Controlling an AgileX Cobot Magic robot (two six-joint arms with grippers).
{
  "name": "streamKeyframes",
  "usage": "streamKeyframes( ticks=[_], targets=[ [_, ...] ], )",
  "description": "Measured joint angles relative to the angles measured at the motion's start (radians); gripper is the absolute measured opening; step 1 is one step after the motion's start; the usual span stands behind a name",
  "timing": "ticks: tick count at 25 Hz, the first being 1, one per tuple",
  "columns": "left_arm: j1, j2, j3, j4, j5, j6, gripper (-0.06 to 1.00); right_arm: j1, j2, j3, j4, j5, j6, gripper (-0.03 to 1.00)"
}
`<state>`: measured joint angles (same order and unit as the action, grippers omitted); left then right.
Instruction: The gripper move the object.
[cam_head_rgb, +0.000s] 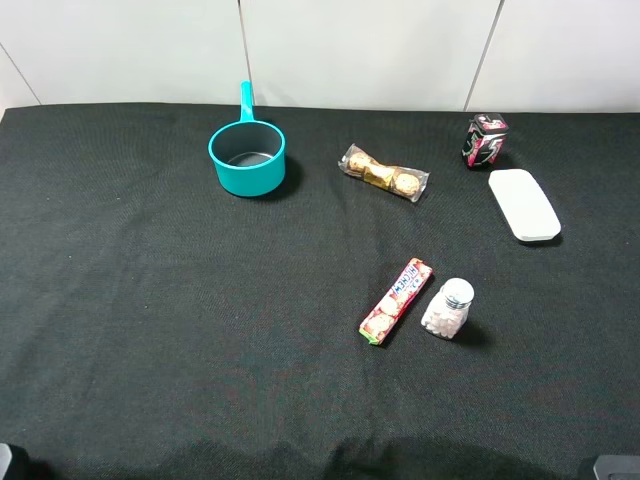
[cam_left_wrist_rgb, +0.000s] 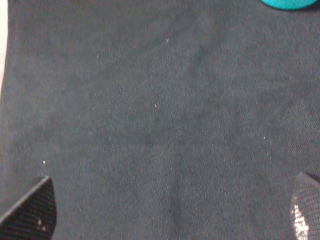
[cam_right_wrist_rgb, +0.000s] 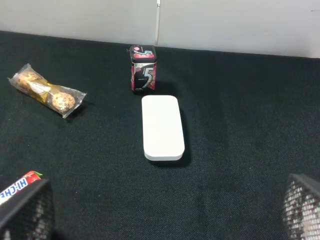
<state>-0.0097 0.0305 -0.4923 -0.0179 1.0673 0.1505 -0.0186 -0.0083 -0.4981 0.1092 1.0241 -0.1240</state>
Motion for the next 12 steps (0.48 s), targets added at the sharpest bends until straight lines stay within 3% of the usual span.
streamKeyframes(
  ticks=[12],
  targets=[
    [0.000,-0.038,0.002,-0.001,-0.004,0.025,0.99,0.000,0.000,0.000,0.000,0.000,0.000,0.69]
  ],
)
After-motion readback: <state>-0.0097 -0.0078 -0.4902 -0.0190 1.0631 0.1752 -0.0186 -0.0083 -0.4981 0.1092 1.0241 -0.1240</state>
